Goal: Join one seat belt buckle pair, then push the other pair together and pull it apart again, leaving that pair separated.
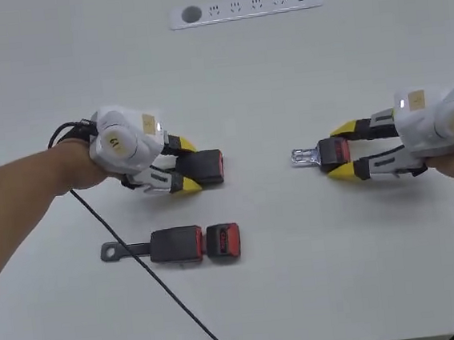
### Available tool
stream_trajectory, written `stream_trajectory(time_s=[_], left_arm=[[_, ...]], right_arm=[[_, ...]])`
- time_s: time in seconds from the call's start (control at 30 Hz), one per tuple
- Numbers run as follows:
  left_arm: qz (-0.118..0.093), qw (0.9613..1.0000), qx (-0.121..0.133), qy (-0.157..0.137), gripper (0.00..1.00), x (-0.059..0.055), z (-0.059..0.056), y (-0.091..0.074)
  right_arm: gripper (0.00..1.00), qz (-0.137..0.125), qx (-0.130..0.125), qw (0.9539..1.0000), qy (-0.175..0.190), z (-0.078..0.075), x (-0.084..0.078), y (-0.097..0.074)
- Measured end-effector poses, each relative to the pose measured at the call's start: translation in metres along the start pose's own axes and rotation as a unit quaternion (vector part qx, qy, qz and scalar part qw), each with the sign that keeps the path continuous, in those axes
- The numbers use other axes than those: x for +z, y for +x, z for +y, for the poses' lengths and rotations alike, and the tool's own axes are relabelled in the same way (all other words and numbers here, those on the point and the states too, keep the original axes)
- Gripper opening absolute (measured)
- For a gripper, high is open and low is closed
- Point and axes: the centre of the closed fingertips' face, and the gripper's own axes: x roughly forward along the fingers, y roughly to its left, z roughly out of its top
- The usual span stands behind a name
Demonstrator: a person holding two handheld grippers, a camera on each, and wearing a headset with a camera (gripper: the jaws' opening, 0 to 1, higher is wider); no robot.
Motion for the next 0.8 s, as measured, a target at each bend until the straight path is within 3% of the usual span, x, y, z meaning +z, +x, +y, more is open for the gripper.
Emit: stream_trajectory(time_s=[0.3, 0.8], left_arm=[[0.002, 1.0, -0.001, -0.005, 0.35, 0.001, 0.001, -0.002], [0.004, 1.0, -0.001, -0.006, 0.35, 0.002, 0.002, -0.003]], right_arm=[[0.36, -0.013, -0.001, 0.9999, 0.004, 0.007, 0.012, 0.013], [0.36, -0.019, 0.005, 0.9998, -0.002, 0.02, 0.044, 0.052]])
